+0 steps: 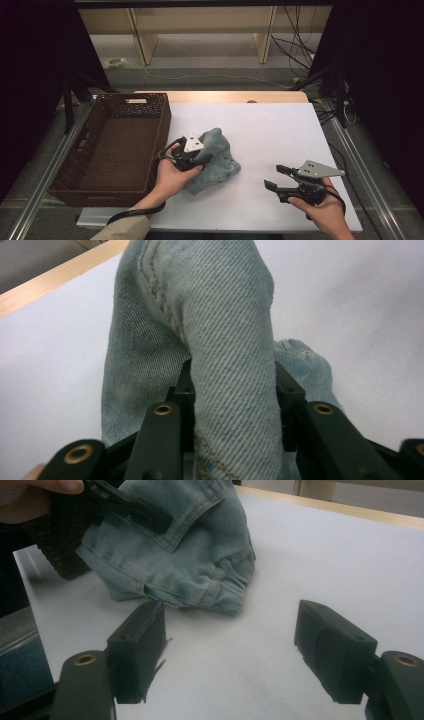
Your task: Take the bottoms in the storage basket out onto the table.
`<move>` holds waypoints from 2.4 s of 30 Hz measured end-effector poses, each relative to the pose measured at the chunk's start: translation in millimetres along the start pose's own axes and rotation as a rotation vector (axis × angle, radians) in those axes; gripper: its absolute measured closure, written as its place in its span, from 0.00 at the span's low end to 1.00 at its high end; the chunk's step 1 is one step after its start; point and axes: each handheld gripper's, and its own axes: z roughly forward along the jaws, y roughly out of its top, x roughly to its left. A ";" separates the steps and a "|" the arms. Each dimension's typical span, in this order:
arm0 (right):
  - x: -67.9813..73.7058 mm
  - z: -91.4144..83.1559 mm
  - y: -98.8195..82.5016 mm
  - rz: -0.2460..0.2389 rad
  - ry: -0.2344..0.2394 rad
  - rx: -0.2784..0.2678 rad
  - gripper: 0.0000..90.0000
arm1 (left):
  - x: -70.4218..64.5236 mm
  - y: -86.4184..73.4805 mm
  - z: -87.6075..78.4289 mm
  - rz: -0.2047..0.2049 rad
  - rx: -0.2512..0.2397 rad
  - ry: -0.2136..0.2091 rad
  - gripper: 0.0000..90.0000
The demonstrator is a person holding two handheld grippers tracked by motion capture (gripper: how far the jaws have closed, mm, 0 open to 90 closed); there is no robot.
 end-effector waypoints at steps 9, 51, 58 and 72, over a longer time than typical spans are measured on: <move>0.0 0.1 -0.1 -0.001 0.001 0.000 0.33 | -1.4 2.0 2.0 -0.007 0.047 0.001 0.46; -0.2 -0.5 -0.1 0.002 0.001 -0.004 0.33 | 6.0 23.4 -45.4 -0.052 -0.057 -0.051 0.00; -0.3 -0.5 -0.1 0.002 0.001 -0.005 0.33 | 5.2 24.4 -50.2 -0.044 -0.073 -0.052 0.00; -0.3 -0.4 -0.1 0.003 0.001 -0.006 0.32 | 6.3 20.3 -61.0 -0.038 -0.090 -0.051 0.00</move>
